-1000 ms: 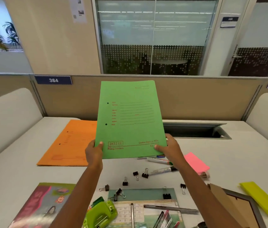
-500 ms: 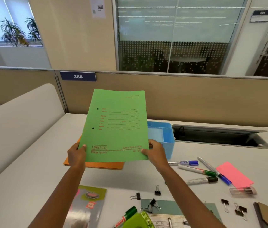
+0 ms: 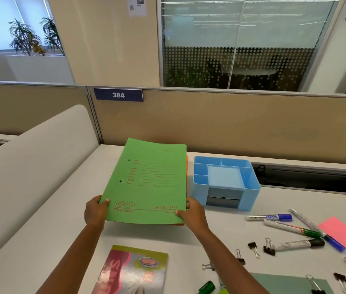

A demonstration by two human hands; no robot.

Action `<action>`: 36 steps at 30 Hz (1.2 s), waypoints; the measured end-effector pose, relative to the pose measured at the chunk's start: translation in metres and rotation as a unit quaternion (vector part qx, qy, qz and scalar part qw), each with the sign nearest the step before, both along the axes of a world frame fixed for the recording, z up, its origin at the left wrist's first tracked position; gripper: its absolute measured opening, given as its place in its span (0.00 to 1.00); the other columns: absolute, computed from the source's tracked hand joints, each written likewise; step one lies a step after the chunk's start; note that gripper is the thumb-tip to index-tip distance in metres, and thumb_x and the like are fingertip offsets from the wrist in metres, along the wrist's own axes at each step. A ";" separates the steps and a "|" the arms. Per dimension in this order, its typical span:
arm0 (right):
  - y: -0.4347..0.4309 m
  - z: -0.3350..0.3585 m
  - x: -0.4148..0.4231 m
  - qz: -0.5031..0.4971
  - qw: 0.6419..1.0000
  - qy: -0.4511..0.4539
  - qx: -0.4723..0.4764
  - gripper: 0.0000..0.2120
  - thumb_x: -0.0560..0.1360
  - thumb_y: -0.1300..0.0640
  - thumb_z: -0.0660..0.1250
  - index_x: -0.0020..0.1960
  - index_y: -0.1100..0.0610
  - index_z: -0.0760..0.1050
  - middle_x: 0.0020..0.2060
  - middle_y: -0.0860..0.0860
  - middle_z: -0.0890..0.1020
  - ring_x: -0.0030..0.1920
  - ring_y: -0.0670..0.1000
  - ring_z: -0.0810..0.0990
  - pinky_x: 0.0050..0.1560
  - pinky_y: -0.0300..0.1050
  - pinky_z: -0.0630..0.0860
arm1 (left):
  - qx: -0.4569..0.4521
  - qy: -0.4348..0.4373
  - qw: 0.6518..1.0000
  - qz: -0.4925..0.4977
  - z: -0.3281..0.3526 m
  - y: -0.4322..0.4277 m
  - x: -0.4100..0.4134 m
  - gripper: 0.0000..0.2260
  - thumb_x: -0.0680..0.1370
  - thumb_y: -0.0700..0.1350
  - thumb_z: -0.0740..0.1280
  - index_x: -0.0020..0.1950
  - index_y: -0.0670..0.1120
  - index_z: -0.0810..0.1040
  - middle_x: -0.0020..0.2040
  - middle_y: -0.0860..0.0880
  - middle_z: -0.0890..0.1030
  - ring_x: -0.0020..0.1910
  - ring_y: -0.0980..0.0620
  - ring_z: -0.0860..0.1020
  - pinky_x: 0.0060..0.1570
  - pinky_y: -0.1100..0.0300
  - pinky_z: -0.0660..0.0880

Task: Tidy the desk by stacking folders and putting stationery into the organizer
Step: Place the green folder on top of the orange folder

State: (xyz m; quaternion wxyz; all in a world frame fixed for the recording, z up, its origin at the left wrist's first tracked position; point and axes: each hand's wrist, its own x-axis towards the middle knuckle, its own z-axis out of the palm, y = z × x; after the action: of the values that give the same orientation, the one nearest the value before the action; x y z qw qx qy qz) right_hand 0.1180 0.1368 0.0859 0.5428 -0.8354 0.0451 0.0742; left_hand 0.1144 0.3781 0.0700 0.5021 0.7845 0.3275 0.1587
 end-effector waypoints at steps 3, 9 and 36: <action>0.003 -0.011 0.002 -0.006 1.000 0.024 -0.006 0.19 0.71 0.69 0.68 0.60 0.66 0.70 0.59 0.59 0.78 0.58 0.56 0.77 0.52 0.40 0.73 | 0.014 0.026 0.999 -0.016 -0.011 0.006 0.006 0.11 0.77 0.35 0.61 0.58 0.33 0.76 0.50 0.34 0.79 0.42 0.43 0.74 0.42 0.54 0.69; 0.007 -0.028 0.011 -0.030 0.998 0.049 -0.012 0.18 0.69 0.69 0.69 0.58 0.66 0.70 0.58 0.61 0.78 0.57 0.57 0.78 0.55 0.45 0.75 | 0.042 0.053 0.997 -0.038 -0.025 0.008 0.018 0.11 0.77 0.35 0.61 0.58 0.34 0.76 0.50 0.34 0.80 0.48 0.36 0.77 0.43 0.53 0.69; 0.012 -0.063 0.021 -0.046 0.987 -0.021 -0.155 0.18 0.73 0.63 0.65 0.62 0.61 0.70 0.57 0.58 0.71 0.60 0.57 0.70 0.58 0.44 0.69 | 0.159 0.094 0.983 -0.003 -0.042 0.001 0.036 0.13 0.76 0.35 0.64 0.60 0.35 0.76 0.53 0.32 0.75 0.54 0.33 0.72 0.53 0.44 0.70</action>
State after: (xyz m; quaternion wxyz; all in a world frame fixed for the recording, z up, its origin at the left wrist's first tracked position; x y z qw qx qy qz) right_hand 0.1390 0.1489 0.0226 0.4106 -0.9077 0.0829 0.0240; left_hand 0.1499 0.3792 0.0281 0.3385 0.8665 0.3421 0.1326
